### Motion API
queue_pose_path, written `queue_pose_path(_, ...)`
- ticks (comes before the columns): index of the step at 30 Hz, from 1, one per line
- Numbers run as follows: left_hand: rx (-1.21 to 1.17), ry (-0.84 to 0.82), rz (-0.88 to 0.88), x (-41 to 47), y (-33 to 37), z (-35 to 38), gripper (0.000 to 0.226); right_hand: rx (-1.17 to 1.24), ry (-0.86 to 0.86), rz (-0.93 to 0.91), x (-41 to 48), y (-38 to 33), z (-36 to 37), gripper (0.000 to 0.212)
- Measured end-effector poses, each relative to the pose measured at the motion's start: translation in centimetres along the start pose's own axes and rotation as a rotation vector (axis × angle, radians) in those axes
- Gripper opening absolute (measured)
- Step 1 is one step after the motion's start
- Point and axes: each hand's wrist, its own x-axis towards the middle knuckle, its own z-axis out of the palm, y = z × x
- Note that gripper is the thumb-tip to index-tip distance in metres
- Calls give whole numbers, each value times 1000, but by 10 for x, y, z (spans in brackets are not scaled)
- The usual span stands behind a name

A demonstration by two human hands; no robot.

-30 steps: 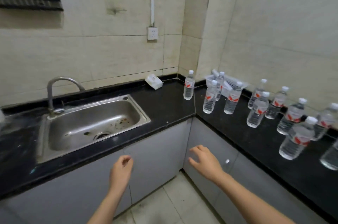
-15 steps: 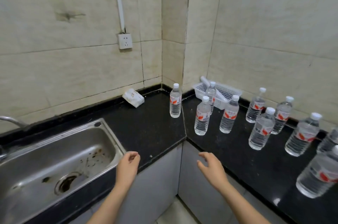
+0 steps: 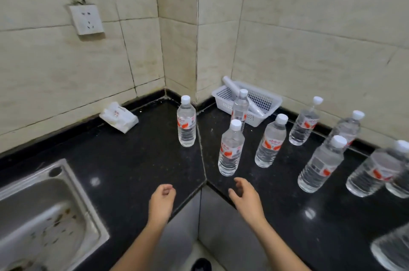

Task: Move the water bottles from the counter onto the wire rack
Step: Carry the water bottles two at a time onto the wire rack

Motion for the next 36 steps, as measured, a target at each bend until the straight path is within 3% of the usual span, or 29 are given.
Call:
queue_pose_path(7, -49, -51, 6, 107, 53, 49, 38, 107, 76, 54, 99, 1, -5, 60)
queue_pose_path(13, -14, 22, 142, 156, 93, 70, 60, 236, -262, 42, 143, 7, -28, 85)
queue_pose_path(16, 23, 18, 140, 178, 96, 73, 81, 247, -427, 42, 163, 5, -38, 94)
queue_pose_path(20, 21, -17, 155, 199, 100, 79, 94, 232, -579, 36, 179, -6, -33, 81)
queue_pose_path(23, -25, -46, 114, 207, 107, 83, 91, 285, -549, 54, 182, -11, -21, 68)
queue_pose_path(28, -65, -60, 72, 215, 107, 85, 69, 408, -336, 73, 189, -16, -6, 72)
queue_pose_path(36, -8, -100, 117, 209, 102, 81, 68, 464, -56, 175, 176, -3, -1, 76)
